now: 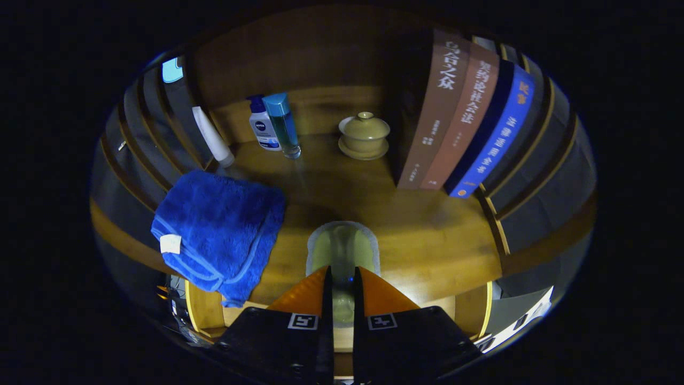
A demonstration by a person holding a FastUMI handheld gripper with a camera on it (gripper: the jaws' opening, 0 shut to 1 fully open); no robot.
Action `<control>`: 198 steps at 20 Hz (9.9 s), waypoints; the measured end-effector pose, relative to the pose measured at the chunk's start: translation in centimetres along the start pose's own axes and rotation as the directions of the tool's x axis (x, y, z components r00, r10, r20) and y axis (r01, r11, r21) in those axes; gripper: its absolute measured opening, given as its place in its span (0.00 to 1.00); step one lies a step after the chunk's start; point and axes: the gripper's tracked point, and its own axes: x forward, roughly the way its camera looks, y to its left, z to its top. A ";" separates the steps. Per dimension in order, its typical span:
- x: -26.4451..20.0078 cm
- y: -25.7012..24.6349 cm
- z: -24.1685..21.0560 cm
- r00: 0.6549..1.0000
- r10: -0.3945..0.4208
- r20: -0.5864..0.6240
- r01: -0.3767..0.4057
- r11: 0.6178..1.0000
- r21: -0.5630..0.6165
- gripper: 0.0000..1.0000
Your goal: Pull open the drawer, take out the items inside it, and place them on the countertop above the cabinet.
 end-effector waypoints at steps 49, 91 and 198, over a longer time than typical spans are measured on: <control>-20.9 1.1 -20.8 0.519 0.018 0.854 -0.018 1.000 -0.010 0.99; 1.5 1.3 -16.6 0.711 0.043 0.702 -0.075 0.997 0.014 0.99; -34.0 -3.2 -17.5 0.534 0.018 0.845 0.008 1.000 -0.026 0.98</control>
